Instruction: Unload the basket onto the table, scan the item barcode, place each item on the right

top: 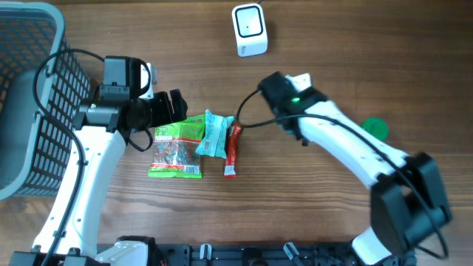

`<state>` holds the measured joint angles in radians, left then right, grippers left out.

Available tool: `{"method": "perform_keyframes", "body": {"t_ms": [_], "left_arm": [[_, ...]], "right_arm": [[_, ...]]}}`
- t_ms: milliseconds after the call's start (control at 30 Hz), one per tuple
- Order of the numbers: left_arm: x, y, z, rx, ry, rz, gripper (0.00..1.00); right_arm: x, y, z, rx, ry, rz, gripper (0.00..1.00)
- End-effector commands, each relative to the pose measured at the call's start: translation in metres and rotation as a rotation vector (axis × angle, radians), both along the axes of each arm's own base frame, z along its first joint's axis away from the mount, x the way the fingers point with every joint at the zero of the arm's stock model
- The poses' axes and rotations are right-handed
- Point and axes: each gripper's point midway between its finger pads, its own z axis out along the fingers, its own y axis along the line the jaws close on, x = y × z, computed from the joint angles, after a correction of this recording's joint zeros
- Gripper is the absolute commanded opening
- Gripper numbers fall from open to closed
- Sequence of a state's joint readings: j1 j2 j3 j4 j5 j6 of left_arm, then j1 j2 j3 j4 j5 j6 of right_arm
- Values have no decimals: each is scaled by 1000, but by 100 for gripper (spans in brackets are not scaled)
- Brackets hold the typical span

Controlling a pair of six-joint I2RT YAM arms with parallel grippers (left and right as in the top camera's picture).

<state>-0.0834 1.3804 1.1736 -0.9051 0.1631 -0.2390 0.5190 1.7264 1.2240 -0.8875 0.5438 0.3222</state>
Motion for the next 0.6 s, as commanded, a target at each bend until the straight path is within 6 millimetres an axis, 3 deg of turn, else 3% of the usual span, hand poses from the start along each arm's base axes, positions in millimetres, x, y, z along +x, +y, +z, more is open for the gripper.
{"method": "perform_keyframes", "body": {"t_ms": [0,200,433,567], "left_arm": [[1,-3,1,-14,0,-2,100],[1,-3,1,-14,0,-2,100],[1,-3,1,-14,0,-2,100],[1,-3,1,-14,0,-2,100]], "right_arm": [[1,18,8,270,91,117,61],[-9,9,-3,447,194,77,73],[-12,5,-20,451,192,67,74],[-9,-9,-34,381,156,49,74]]}}
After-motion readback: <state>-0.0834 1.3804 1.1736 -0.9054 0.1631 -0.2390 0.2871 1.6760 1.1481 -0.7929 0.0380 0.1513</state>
